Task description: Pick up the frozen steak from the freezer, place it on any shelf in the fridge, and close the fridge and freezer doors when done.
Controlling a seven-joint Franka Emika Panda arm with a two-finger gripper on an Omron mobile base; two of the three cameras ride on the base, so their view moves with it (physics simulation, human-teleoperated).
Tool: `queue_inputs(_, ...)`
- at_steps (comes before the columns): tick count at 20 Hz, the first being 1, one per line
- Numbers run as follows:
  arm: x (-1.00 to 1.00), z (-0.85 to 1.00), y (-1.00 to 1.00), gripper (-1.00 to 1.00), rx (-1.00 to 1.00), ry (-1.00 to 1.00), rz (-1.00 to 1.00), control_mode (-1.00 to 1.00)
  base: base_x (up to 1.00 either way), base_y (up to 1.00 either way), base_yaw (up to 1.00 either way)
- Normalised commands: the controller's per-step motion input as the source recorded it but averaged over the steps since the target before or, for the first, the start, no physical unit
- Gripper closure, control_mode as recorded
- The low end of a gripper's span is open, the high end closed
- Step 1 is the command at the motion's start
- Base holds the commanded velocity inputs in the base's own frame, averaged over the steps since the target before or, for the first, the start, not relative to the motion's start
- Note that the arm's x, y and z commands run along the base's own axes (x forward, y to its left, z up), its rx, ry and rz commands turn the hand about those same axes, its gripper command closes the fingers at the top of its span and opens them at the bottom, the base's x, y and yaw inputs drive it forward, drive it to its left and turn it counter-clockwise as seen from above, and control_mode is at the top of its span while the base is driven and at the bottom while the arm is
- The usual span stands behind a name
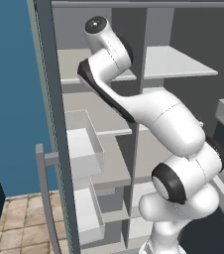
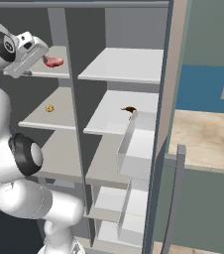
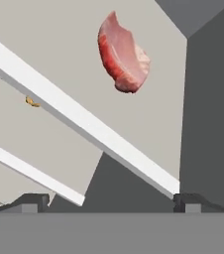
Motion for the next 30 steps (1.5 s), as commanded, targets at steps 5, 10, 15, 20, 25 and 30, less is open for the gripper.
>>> queue_inputs(5,0.49,0.00,0.05,-1.00,0.00,0.04,0.00,-1.00,0.00,0.00,0.00)
queue_inputs(10,0.28,0.00,0.17,-1.00,0.00,0.01,0.00,-1.00,0.00,0.00,0.00)
queue_inputs(15,0.17,0.00,0.28,-1.00,0.00,0.00,0.00,-1.00,0.00,0.00,0.00)
queue_inputs(20,0.31,0.00,0.26,-1.00,0.00,0.00,0.00,-1.00,0.00,0.00,0.00)
queue_inputs(25,0.42,-0.04,0.02,-1.00,0.00,0.00,0.00,-1.00,0.00,0.00,0.00)
queue_inputs(30,0.37,-0.16,0.00,-1.00,0.00,0.00,0.00,-1.00,0.00,0.00,0.00)
